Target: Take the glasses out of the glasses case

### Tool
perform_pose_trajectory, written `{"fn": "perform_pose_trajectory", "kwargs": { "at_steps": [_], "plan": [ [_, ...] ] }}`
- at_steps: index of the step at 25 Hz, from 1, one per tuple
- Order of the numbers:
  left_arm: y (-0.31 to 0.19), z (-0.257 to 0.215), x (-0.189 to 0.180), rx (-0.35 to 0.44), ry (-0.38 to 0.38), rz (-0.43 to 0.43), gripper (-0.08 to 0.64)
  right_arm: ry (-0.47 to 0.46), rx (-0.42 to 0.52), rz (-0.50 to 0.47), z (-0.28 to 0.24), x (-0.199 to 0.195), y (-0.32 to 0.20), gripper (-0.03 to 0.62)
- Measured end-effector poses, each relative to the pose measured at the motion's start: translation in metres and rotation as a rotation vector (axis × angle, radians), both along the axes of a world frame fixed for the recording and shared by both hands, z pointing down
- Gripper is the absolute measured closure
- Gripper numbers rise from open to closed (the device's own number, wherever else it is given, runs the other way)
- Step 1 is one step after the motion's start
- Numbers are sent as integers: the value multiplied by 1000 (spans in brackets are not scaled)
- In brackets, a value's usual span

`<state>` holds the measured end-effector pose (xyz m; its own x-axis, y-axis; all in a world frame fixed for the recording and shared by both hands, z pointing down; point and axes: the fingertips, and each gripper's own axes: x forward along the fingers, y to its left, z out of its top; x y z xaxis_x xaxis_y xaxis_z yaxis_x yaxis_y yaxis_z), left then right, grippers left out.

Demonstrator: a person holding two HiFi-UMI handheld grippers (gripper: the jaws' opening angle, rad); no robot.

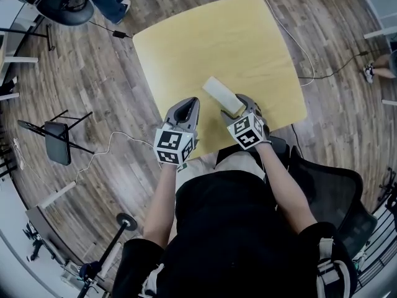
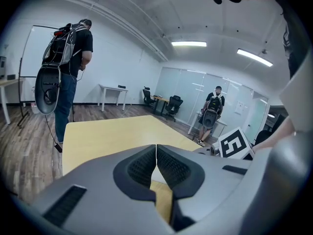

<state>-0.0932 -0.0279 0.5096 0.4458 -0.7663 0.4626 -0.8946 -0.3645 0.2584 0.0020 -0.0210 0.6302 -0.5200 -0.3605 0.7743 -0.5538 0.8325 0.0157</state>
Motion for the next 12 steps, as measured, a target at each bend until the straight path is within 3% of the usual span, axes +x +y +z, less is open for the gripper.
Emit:
{"fn": "perform_pose_trajectory", "kwargs": {
  "at_steps": [12],
  "plan": [
    [-7,45,19,-76,-15,67,535,104,7,-9,34,6,-16,273]
  ]
}}
